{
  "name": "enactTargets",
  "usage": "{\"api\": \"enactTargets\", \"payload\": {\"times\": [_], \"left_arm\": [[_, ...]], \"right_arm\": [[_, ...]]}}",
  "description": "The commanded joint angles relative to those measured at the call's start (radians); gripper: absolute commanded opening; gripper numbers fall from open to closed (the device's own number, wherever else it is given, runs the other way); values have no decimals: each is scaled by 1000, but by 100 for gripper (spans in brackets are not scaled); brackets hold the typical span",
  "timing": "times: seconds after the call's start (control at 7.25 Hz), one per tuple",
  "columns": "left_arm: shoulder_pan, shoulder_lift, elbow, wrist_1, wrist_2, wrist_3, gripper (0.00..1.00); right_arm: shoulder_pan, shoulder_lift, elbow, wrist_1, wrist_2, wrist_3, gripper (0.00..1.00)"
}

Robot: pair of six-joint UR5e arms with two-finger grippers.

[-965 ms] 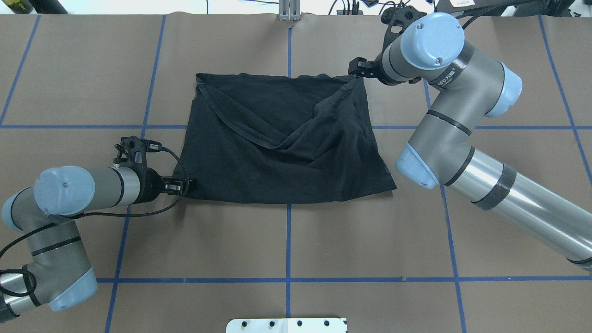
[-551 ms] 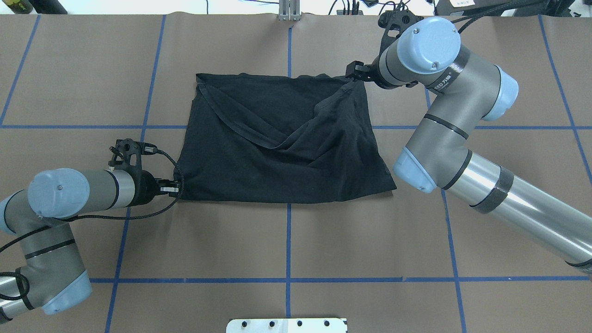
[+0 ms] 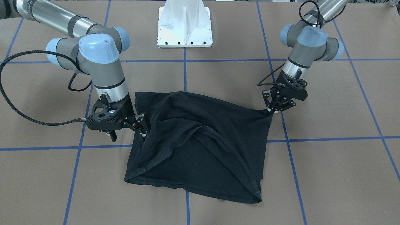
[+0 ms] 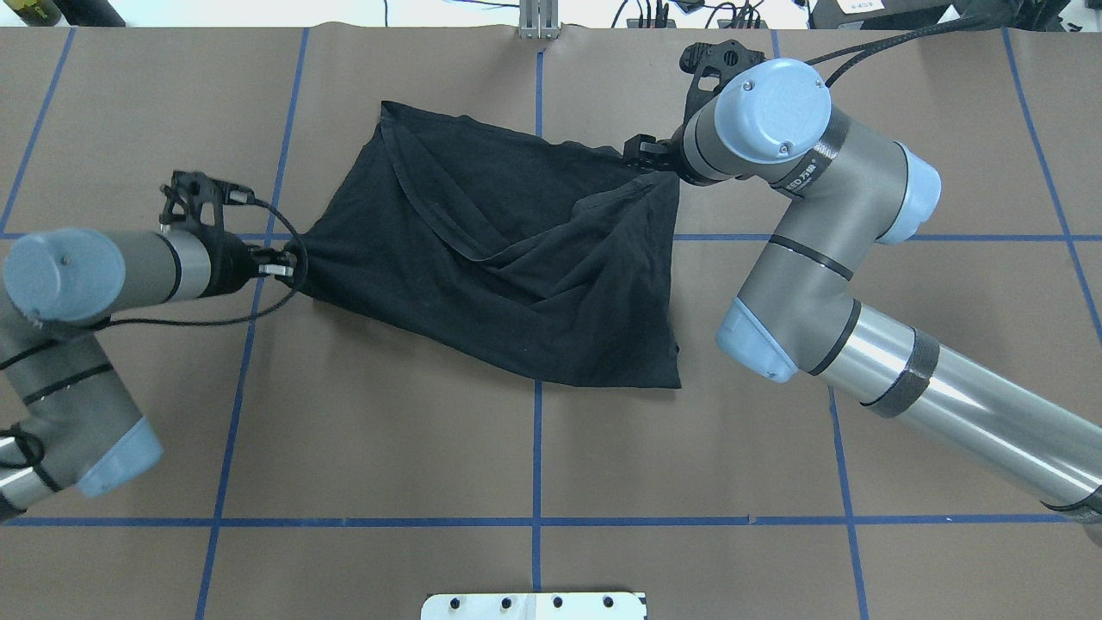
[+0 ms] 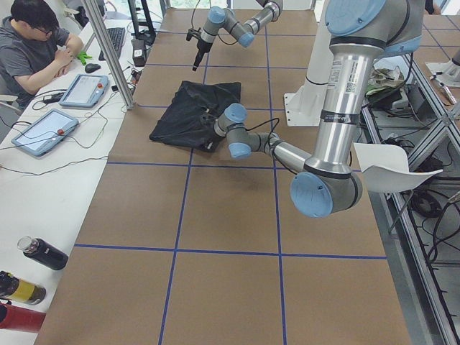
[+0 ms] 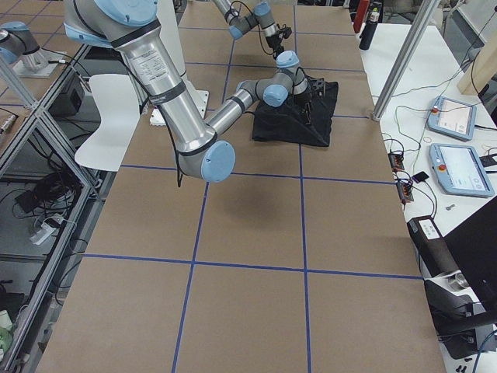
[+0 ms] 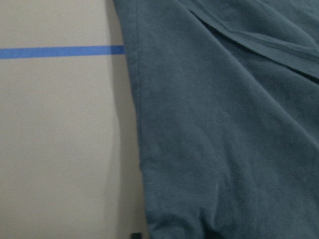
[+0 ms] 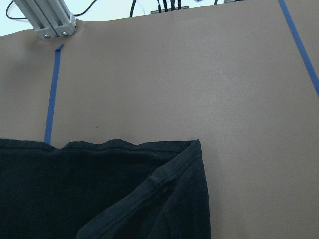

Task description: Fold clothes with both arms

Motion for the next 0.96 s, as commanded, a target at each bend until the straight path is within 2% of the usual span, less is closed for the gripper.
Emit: {"api": "enactTargets", "payload": {"times": [0.0, 0.28, 0.55, 0.69, 0.83], "left_arm": [[-141, -251, 316, -3, 1, 94, 0], [-233, -438, 586, -5, 4, 238, 0], [-254, -660, 825, -5, 1, 261, 0], [-257, -652, 826, -32, -2, 261, 91], [-257, -547, 744, -115, -5, 261, 100]], "right_arm": [[-18, 2, 9, 0, -14, 18, 100], [-30, 6, 19, 0, -16, 44, 100], [-53, 6, 30, 0, -40, 54, 100], [-56, 8, 29, 0, -40, 54, 100], [-60, 11, 27, 0, -42, 54, 100]]}}
